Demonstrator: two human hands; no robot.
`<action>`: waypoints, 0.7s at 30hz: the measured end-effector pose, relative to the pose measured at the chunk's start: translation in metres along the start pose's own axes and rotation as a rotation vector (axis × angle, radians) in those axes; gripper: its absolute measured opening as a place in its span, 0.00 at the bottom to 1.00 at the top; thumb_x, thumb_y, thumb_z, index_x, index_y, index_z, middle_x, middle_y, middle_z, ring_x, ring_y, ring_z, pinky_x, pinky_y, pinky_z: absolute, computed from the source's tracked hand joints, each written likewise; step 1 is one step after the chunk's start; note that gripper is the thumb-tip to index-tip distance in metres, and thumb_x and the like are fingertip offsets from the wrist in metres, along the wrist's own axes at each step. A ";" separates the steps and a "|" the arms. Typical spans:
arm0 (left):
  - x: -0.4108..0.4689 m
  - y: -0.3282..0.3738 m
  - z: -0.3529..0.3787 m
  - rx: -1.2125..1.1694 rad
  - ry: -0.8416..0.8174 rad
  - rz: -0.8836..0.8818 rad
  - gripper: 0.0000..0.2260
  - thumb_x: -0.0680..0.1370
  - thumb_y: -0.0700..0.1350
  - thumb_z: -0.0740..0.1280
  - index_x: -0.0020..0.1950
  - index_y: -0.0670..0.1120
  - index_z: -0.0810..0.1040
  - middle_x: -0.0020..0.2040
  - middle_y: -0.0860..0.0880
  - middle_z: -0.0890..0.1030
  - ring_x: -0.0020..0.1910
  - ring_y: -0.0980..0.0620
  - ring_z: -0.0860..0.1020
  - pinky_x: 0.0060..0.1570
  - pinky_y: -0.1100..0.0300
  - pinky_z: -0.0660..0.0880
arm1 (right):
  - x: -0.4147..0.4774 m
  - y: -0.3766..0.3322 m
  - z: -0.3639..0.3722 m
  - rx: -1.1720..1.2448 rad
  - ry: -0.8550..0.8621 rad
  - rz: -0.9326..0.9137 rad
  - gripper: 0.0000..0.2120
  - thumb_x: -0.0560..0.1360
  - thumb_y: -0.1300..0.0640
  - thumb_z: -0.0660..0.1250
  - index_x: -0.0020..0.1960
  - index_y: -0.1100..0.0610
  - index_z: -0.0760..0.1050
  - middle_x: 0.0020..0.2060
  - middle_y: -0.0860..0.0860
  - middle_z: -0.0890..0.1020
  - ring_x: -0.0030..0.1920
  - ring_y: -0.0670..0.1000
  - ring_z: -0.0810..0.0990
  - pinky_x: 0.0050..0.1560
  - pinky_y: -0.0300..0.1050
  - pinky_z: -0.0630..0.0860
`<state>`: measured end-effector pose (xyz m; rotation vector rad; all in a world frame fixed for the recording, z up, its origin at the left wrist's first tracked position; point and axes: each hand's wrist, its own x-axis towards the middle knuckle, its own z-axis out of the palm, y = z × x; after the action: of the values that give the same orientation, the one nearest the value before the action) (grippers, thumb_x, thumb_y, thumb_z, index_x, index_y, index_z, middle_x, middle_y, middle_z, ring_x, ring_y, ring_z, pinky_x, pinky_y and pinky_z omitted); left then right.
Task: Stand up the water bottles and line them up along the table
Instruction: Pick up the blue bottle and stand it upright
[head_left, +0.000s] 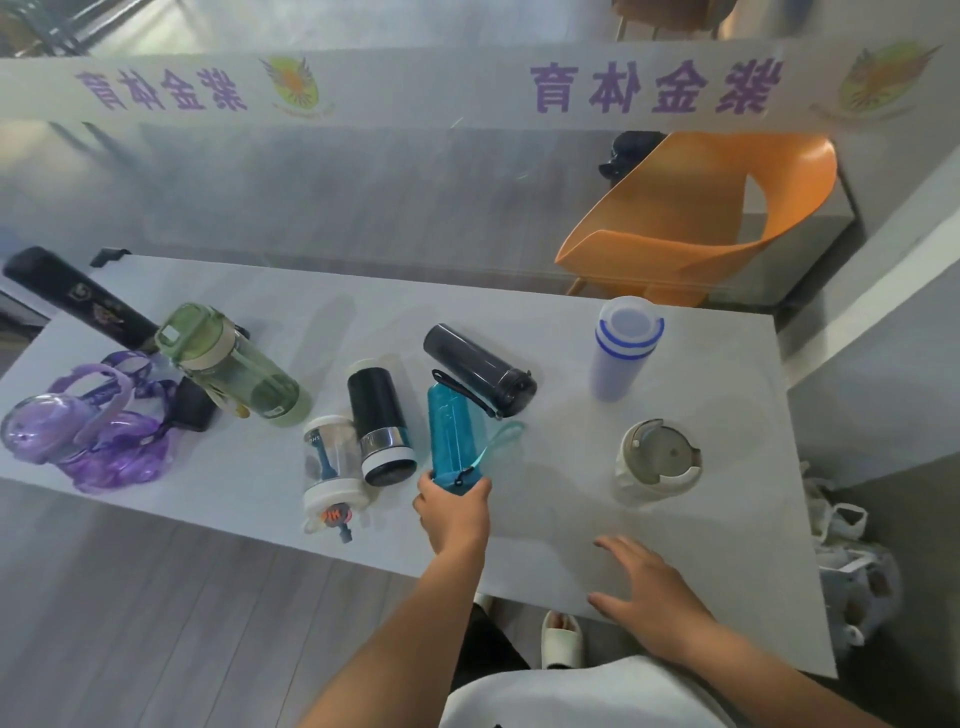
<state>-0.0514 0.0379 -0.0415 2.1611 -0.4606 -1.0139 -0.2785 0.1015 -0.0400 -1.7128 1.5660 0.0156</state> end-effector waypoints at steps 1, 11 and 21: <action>-0.002 -0.001 -0.004 0.021 0.011 0.023 0.35 0.71 0.48 0.76 0.73 0.50 0.62 0.66 0.46 0.67 0.61 0.46 0.74 0.63 0.48 0.75 | 0.001 -0.001 0.001 -0.038 -0.015 -0.006 0.33 0.73 0.43 0.68 0.75 0.47 0.60 0.74 0.46 0.64 0.73 0.49 0.63 0.72 0.44 0.60; -0.020 0.036 -0.070 0.174 0.037 0.586 0.35 0.69 0.46 0.78 0.71 0.53 0.64 0.64 0.52 0.71 0.63 0.54 0.71 0.59 0.65 0.73 | 0.020 -0.021 0.007 -0.343 -0.054 -0.177 0.32 0.73 0.43 0.63 0.75 0.42 0.58 0.75 0.44 0.60 0.75 0.49 0.56 0.69 0.49 0.60; -0.018 0.053 -0.076 0.442 -0.157 0.755 0.34 0.70 0.48 0.77 0.72 0.52 0.66 0.64 0.54 0.71 0.60 0.54 0.71 0.54 0.67 0.74 | 0.027 -0.002 0.022 -0.449 -0.025 -0.169 0.32 0.45 0.44 0.77 0.50 0.43 0.81 0.52 0.45 0.83 0.50 0.51 0.82 0.38 0.52 0.78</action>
<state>-0.0050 0.0451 0.0407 1.9780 -1.5532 -0.6787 -0.2596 0.0906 -0.0673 -2.1769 1.4692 0.3233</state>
